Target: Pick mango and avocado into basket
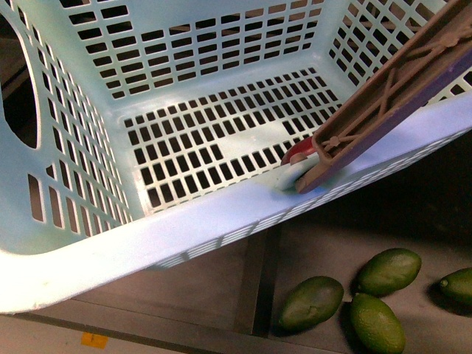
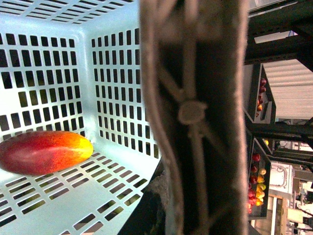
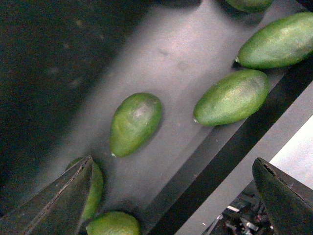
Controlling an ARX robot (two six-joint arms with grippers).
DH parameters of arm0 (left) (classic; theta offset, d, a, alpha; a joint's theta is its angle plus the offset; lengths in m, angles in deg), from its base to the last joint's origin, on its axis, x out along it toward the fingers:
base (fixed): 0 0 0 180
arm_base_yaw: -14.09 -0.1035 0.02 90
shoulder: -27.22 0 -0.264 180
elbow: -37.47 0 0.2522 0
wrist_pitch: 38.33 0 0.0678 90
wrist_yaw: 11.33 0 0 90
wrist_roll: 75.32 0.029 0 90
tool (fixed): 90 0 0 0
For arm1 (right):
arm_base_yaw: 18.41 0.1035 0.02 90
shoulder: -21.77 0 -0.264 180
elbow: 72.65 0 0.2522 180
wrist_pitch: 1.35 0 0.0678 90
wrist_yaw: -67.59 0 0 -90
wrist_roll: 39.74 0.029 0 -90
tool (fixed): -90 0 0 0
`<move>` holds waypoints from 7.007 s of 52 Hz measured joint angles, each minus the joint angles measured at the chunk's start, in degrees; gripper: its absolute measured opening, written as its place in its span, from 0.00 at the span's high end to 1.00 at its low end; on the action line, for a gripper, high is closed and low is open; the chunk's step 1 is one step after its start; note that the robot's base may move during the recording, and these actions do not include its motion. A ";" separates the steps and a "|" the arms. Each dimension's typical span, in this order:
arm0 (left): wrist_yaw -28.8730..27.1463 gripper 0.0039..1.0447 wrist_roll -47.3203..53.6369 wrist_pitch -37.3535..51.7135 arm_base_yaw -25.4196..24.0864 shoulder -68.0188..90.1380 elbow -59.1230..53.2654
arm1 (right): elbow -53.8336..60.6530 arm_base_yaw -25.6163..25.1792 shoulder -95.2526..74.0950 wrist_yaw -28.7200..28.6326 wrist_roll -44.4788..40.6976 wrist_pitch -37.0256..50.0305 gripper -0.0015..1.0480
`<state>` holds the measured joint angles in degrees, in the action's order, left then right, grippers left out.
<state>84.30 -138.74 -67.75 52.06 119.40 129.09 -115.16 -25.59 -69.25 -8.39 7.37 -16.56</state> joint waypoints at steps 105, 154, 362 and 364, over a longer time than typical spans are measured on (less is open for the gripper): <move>-0.24 0.96 -0.02 0.00 -0.04 0.00 0.00 | -14.62 1.55 -38.27 -5.84 14.60 10.88 0.08; -0.24 0.96 -0.02 0.00 -0.04 0.00 0.00 | -20.96 0.07 -44.26 -5.66 13.07 9.20 0.16; -0.28 0.96 0.09 0.00 -0.11 0.00 0.00 | 22.73 13.73 52.02 -7.76 -46.75 33.81 0.98; -0.31 0.96 0.09 0.00 -0.11 0.02 0.00 | 23.15 13.38 52.94 -8.11 -46.75 33.31 0.98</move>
<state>83.99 -138.65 -67.75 51.96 119.42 129.09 -92.01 -12.22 -16.32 -16.50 -39.38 16.75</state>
